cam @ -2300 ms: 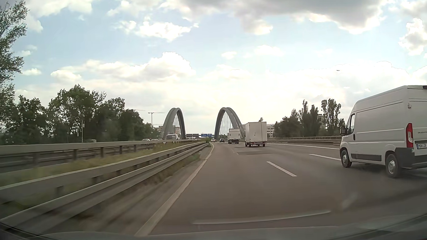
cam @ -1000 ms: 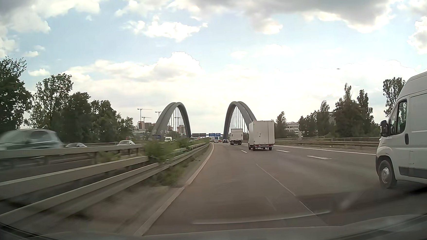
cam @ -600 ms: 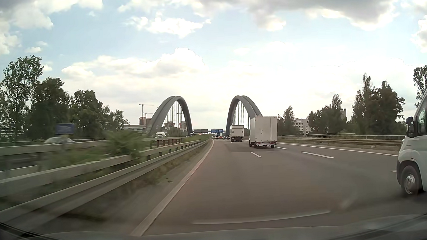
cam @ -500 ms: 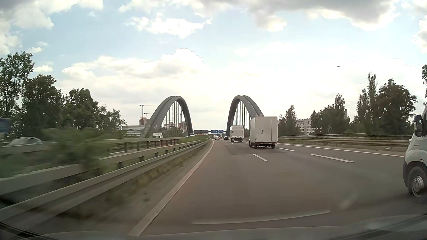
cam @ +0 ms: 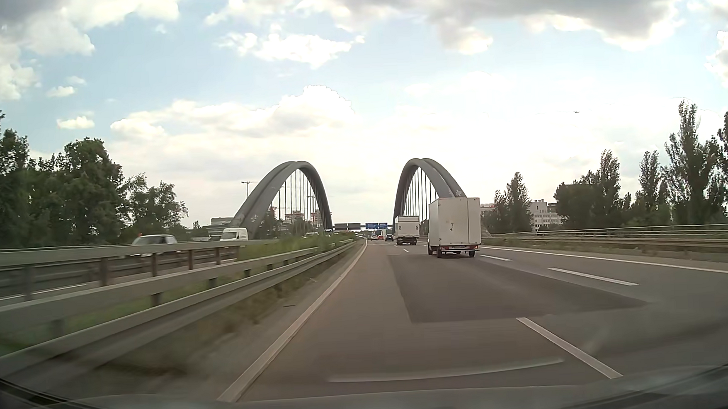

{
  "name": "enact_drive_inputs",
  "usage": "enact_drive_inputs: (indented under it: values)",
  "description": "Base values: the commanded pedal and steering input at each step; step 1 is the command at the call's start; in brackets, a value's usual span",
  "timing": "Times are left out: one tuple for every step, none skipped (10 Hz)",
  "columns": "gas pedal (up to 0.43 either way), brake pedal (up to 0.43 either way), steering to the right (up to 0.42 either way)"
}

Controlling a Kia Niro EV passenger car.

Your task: Follow the waypoints while adhering to traffic rules and regulations

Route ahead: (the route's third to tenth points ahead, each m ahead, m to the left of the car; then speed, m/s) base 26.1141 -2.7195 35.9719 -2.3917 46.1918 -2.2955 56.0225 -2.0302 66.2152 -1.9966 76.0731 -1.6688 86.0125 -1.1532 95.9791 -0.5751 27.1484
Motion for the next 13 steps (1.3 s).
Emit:
enact_drive_inputs:
  values:
    - [0.130,0.030,-0.004]
    - [0.130,0.030,-0.004]
    - [0.130,0.030,-0.004]
    - [0.130,0.030,-0.004]
    - [0.130,0.030,-0.004]
    - [0.130,0.030,-0.004]
    - [0.130,0.037,-0.004]
    - [0.130,0.030,-0.004]
    - [0.138,0.030,-0.004]
    - [0.138,0.030,-0.004]
    - [0.138,0.030,-0.004]
    - [0.138,0.030,-0.004]
    - [0.138,0.030,-0.004]
